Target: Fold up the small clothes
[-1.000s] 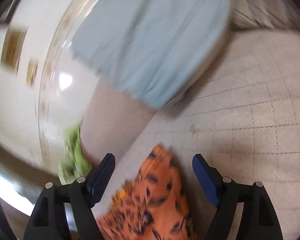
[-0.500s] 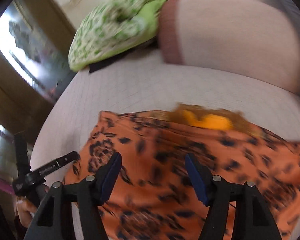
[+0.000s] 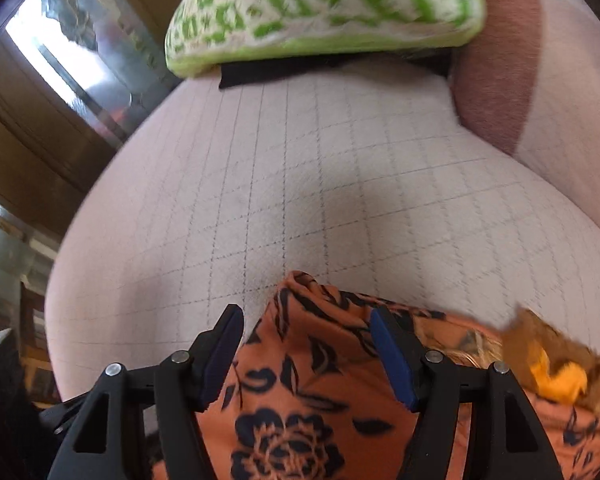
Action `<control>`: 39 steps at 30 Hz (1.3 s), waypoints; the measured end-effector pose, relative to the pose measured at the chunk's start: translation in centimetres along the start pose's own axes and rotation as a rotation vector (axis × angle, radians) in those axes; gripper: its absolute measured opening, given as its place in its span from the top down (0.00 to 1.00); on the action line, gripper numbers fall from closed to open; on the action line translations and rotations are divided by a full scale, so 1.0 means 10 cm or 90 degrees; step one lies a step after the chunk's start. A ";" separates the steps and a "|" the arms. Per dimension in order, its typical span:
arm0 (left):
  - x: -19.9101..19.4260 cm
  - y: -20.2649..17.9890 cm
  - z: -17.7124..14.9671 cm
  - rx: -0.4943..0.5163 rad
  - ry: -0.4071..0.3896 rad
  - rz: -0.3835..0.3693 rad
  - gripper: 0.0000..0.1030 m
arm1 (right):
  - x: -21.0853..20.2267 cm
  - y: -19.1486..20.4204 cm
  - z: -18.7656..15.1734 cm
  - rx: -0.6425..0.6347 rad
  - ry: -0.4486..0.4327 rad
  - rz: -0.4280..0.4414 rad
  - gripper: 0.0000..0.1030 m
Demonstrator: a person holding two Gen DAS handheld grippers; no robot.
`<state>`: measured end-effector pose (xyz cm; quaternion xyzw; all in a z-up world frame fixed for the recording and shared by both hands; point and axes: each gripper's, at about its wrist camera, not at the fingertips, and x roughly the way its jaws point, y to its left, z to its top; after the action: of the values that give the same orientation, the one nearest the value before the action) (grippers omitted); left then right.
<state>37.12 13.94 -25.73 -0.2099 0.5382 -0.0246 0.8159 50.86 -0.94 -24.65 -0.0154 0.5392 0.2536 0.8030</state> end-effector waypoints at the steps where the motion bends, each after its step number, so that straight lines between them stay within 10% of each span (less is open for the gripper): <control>1: 0.01 0.01 0.01 0.000 0.003 0.000 0.48 | 0.06 0.04 0.00 -0.017 0.009 -0.009 0.33; 2: 0.03 0.04 0.03 -0.004 0.006 0.004 0.48 | 0.10 0.08 -0.01 -0.039 0.012 -0.024 0.40; 3: 0.04 0.07 0.03 -0.007 0.008 0.009 0.48 | 0.12 0.12 -0.01 -0.061 0.014 -0.046 0.74; 5: 0.03 0.14 0.05 -0.017 0.003 0.026 0.48 | 0.15 0.19 -0.04 -0.091 0.033 -0.085 0.85; 13: -0.01 0.14 0.07 -0.025 -0.009 0.016 0.48 | -0.18 0.29 0.24 -0.054 -0.085 -0.107 0.91; 22: 0.23 -0.13 0.08 0.044 -0.008 0.085 0.48 | -0.02 -0.47 0.11 0.221 -0.130 0.112 0.78; 24: 0.25 -0.21 0.06 0.067 -0.012 0.099 0.48 | -0.38 -0.62 0.00 0.249 -0.207 0.134 0.34; 26: 0.25 -0.30 0.04 0.080 -0.019 0.114 0.48 | -0.80 -0.77 -0.20 0.270 -0.272 0.138 0.26; 33: 0.04 -0.67 -0.12 0.131 -0.086 0.087 0.48 | -2.05 -1.63 -1.22 0.256 -0.283 -0.138 0.28; 39: 0.18 -1.06 -0.28 0.191 -0.068 0.043 0.48 | -2.53 -2.75 -1.98 0.406 -0.238 -0.250 0.28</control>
<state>37.37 2.93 -24.29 -0.0684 0.4912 -0.0658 0.8658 38.20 -40.68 -17.65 0.1778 0.4227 -0.0855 0.8846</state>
